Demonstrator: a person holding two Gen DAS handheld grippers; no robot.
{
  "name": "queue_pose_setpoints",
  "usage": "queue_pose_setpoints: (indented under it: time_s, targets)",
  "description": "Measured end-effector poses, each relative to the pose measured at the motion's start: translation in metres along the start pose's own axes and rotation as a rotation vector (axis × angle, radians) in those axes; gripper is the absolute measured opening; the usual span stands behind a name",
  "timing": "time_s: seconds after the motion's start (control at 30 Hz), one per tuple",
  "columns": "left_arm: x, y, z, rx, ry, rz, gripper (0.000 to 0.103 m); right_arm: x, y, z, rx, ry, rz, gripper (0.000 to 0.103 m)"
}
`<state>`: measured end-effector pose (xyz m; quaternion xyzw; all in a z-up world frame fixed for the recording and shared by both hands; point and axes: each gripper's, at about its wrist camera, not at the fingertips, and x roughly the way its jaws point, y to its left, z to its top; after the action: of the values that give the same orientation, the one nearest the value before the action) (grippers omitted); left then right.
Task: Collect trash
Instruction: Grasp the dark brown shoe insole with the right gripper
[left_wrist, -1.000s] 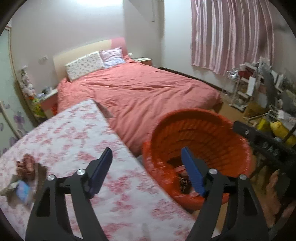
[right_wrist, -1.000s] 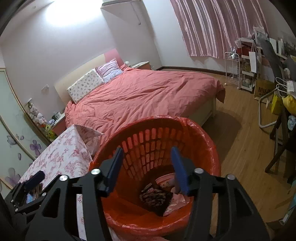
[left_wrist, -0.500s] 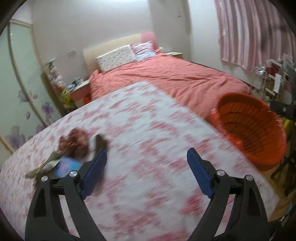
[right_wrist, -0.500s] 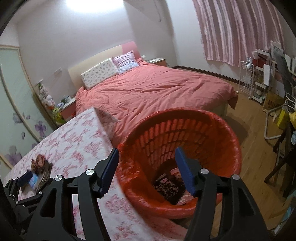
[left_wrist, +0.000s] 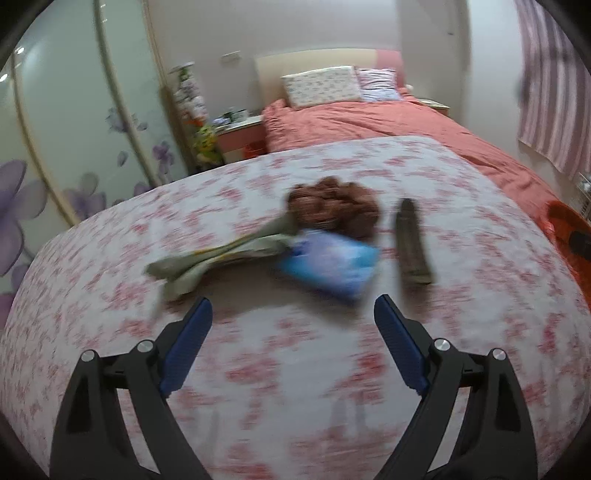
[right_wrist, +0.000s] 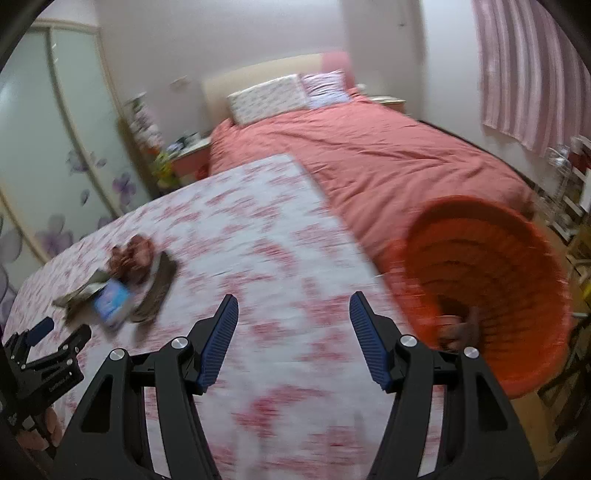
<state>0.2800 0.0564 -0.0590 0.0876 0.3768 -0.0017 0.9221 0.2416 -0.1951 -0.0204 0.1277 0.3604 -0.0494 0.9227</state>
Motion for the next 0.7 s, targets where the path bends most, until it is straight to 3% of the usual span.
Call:
queue_pose_setpoints:
  time_s: [0.33,0.7]
  targets:
    - [0.004,0.076,-0.014,-0.103,0.015,0.049,0.087,0.053,0.100,-0.002,-0.082,0.124,0.098,0.062]
    - [0.011,0.121,-0.017,-0.190,0.018,0.036,0.087,0.097,0.140,-0.003,-0.134,0.193,0.042,0.046]
